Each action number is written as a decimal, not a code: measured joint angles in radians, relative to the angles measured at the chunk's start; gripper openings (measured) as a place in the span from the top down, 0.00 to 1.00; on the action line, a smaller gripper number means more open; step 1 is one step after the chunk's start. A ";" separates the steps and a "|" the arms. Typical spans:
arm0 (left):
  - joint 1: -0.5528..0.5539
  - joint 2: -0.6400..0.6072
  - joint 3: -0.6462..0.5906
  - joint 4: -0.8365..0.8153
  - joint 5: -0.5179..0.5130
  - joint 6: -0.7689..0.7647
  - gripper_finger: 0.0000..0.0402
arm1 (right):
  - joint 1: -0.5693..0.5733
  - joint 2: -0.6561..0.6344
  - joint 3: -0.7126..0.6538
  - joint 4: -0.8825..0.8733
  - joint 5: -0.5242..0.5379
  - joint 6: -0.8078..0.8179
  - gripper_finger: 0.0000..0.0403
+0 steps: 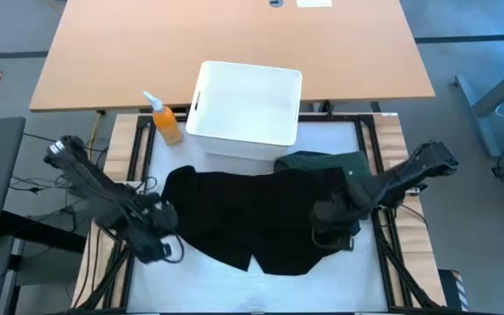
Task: Fold laundry
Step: Fold the black shirt from the white laundry organizer
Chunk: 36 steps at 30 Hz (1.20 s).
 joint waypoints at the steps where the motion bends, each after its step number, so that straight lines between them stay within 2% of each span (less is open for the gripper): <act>1: 0.000 0.014 -0.046 0.041 0.033 -0.008 1.00 | 0.014 0.001 -0.039 0.038 0.002 0.027 0.96; 5: 0.000 0.075 -0.210 0.217 0.149 -0.035 1.00 | 0.048 0.001 -0.149 0.130 0.012 0.107 0.96; 10: 0.000 0.158 -0.321 0.352 0.190 -0.063 0.99 | 0.049 0.001 -0.213 0.168 0.027 0.187 0.89; 15: 0.000 0.222 -0.329 0.347 0.259 -0.006 0.91 | 0.050 0.001 -0.214 0.155 0.027 0.195 0.81; 20: 0.000 0.209 -0.317 0.338 0.308 0.001 0.77 | 0.057 0.000 -0.214 0.132 0.019 0.237 0.76; 25: -0.005 0.174 -0.279 0.299 0.343 -0.032 0.67 | 0.099 0.000 -0.214 0.129 -0.082 0.323 0.74; 28: -0.006 0.154 -0.244 0.190 0.279 -0.085 0.65 | 0.139 0.000 -0.208 0.127 -0.117 0.391 0.75; 31: -0.005 0.132 -0.222 0.080 0.141 -0.084 0.65 | 0.183 0.000 -0.192 0.124 -0.119 0.433 0.75; 34: 0.006 0.109 -0.237 0.061 0.007 -0.021 0.66 | 0.221 0.000 -0.172 0.107 -0.106 0.480 0.75; 36: 0.032 0.110 -0.274 0.082 -0.024 0.035 0.67 | 0.243 0.000 -0.161 0.116 -0.062 0.518 0.75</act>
